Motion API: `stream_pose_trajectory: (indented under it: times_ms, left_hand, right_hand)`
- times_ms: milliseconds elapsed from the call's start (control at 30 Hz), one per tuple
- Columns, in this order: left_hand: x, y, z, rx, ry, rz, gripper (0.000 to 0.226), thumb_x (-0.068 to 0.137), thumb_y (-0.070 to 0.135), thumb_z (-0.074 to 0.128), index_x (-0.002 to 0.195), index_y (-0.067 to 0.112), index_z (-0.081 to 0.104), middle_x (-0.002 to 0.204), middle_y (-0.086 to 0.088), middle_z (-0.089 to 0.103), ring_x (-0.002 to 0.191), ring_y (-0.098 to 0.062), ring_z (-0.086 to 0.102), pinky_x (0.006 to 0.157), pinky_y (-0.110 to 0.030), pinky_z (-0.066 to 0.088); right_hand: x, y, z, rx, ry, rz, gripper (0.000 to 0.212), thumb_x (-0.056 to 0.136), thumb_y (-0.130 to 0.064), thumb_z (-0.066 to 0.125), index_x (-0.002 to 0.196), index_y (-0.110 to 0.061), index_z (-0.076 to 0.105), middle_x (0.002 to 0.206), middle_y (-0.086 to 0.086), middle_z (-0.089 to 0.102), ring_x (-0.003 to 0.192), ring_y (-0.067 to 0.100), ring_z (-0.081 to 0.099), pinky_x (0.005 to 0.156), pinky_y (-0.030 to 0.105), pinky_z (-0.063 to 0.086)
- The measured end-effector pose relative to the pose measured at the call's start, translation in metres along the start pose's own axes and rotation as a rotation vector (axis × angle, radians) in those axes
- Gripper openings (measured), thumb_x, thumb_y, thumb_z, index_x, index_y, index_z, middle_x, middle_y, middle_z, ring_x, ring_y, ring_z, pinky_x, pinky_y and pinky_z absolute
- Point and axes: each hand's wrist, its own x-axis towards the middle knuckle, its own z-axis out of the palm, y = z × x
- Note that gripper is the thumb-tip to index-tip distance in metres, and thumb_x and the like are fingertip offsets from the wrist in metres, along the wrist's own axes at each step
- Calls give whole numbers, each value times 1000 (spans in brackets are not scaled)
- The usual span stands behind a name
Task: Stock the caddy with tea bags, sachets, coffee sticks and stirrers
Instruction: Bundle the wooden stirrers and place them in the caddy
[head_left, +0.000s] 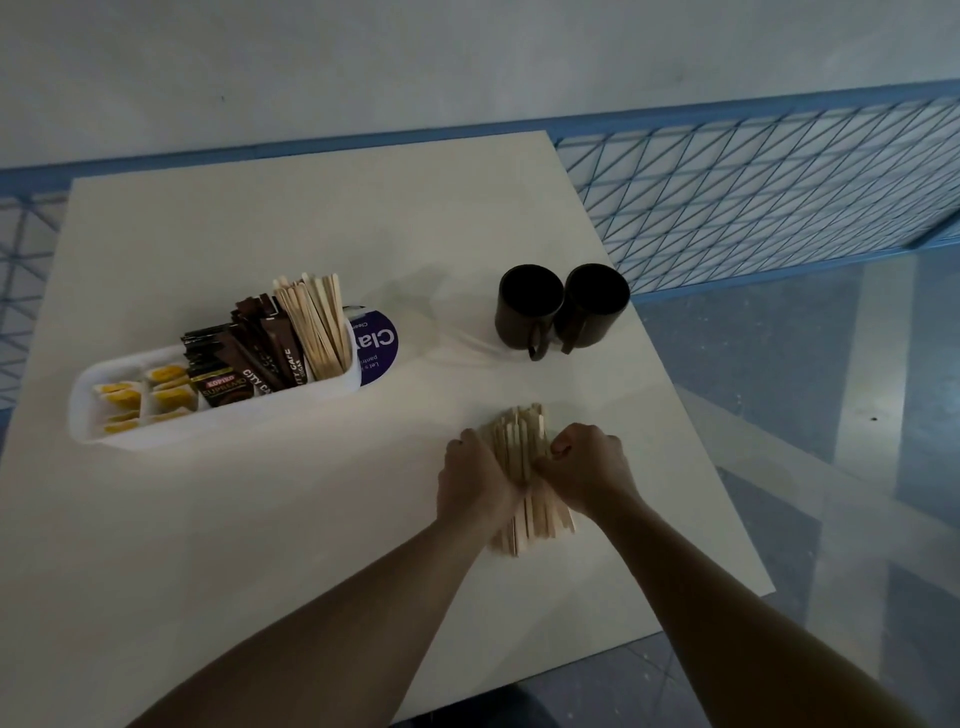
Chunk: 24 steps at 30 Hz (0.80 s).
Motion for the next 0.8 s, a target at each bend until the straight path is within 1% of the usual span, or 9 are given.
stream_pose_trajectory:
  times_ms: [133, 233, 367, 400, 467, 500, 567, 667, 800]
  left_hand:
    - [0, 1, -3, 22, 20, 7, 47, 77, 25, 74, 117, 10, 53, 118, -9, 61, 107, -29, 60, 88, -38, 52]
    - [0, 0, -4, 26, 35, 43, 36, 84, 23, 69, 115, 10, 56, 112, -6, 65, 100, -25, 63, 76, -29, 50]
    - [-2, 0, -8, 44, 54, 50, 28, 89, 22, 65, 114, 11, 60, 108, -6, 68, 97, -24, 66, 67, -24, 45]
    - [-2, 1, -8, 50, 54, 49, 26, 89, 21, 64, 113, 10, 61, 108, -7, 68, 97, -25, 66, 68, -25, 46]
    - [-3, 0, -8, 64, 62, 42, 25, 90, 19, 60, 113, 8, 61, 110, -10, 67, 101, -29, 66, 75, -31, 51]
    - [-3, 0, -8, 77, 72, 41, 24, 91, 18, 59, 113, 8, 61, 111, -11, 67, 102, -30, 65, 79, -33, 53]
    - [-4, 0, -9, 100, 72, 45, 22, 91, 17, 58, 111, 8, 64, 110, -11, 69, 103, -29, 66, 81, -33, 54]
    - [-4, -1, -10, 98, 57, 46, 19, 89, 16, 62, 106, 10, 67, 106, -9, 71, 100, -27, 68, 81, -32, 54]
    - [-3, -4, -14, 92, 42, 66, 17, 88, 19, 62, 102, 12, 69, 102, -7, 72, 95, -25, 69, 73, -28, 52]
  right_hand:
    - [-1, 1, 0, 24, 15, -3, 8, 84, -18, 66, 84, -10, 67, 76, 7, 67, 70, 25, 66, 62, 39, 59]
    - [-1, 2, 2, 22, 38, -4, 9, 80, -14, 62, 78, -6, 66, 70, 8, 66, 59, 23, 60, 54, 37, 54]
    - [-2, 1, 1, 45, 51, -29, 13, 82, -10, 61, 82, -1, 69, 76, 13, 70, 67, 30, 66, 55, 41, 56]
    - [-2, 0, 1, 44, 45, -32, 14, 85, -13, 61, 82, -2, 68, 73, 11, 68, 64, 27, 64, 51, 39, 53]
    - [-3, -1, 1, 34, 25, -27, 17, 89, -19, 62, 79, -5, 66, 63, 3, 59, 53, 16, 53, 41, 25, 40]
    - [-3, -1, 1, 33, 29, -27, 19, 89, -20, 63, 77, -6, 64, 60, 1, 55, 49, 13, 48, 40, 21, 35]
    - [-3, -1, 4, 54, 49, -24, 25, 90, -22, 63, 72, -5, 62, 55, 0, 51, 46, 12, 43, 38, 19, 31]
    - [-2, -1, 7, 112, 61, -12, 33, 93, -28, 58, 67, -8, 56, 56, 1, 50, 47, 13, 42, 41, 22, 33]
    - [-1, -5, 8, 128, 37, -3, 24, 90, -21, 60, 71, -7, 58, 62, 4, 53, 51, 15, 47, 47, 26, 40]
